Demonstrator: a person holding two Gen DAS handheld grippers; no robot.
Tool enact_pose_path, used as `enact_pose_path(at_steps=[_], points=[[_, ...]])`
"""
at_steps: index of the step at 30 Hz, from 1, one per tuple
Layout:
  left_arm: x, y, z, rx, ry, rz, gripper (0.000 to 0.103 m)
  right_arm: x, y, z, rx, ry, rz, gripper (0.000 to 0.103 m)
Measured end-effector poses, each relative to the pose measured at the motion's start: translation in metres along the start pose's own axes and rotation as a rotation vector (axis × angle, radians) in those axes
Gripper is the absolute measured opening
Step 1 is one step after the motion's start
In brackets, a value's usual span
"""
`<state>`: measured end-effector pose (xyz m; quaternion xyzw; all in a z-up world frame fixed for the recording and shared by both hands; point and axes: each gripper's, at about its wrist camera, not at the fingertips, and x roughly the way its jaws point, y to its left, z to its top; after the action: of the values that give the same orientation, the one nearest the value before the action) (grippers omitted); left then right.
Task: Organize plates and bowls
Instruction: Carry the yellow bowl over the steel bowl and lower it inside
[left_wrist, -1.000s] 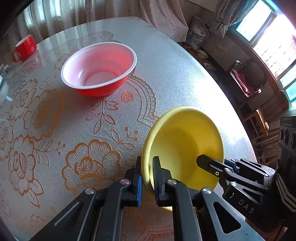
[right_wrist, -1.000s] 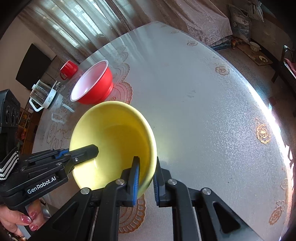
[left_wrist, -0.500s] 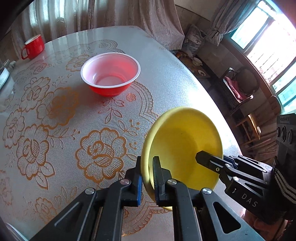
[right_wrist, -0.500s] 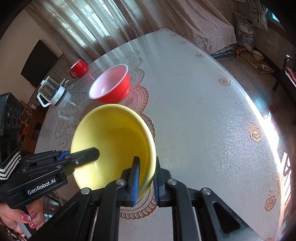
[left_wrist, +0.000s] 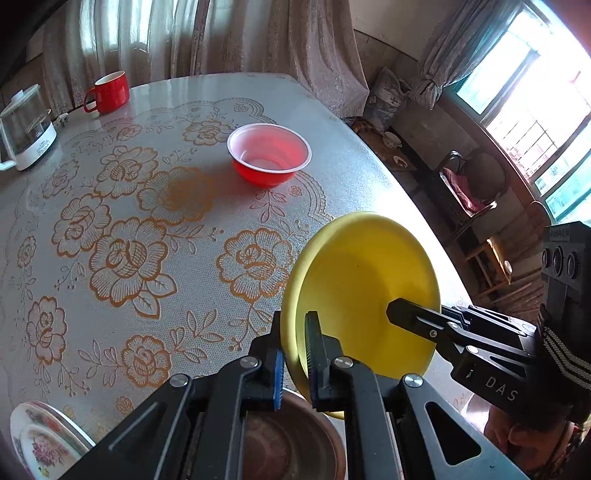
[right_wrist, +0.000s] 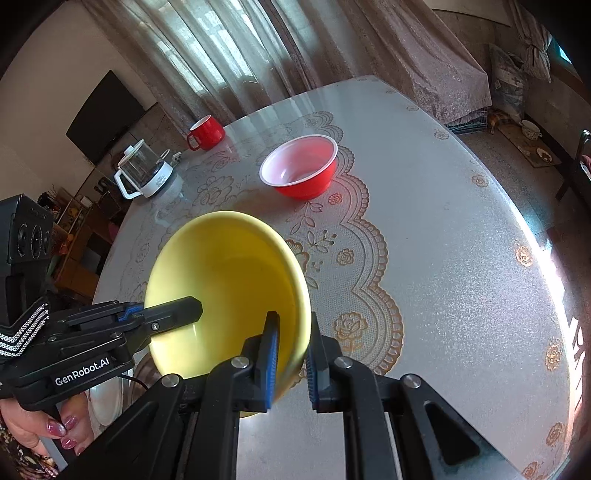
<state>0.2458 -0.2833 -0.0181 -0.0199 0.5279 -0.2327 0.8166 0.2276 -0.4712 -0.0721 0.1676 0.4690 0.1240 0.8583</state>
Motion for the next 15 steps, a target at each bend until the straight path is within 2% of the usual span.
enact_pose_path(at_steps=[15], points=[[-0.065,0.051,-0.051,-0.04,-0.023,0.055,0.01,-0.001,0.077,-0.029,-0.067,0.038,0.109,0.012]])
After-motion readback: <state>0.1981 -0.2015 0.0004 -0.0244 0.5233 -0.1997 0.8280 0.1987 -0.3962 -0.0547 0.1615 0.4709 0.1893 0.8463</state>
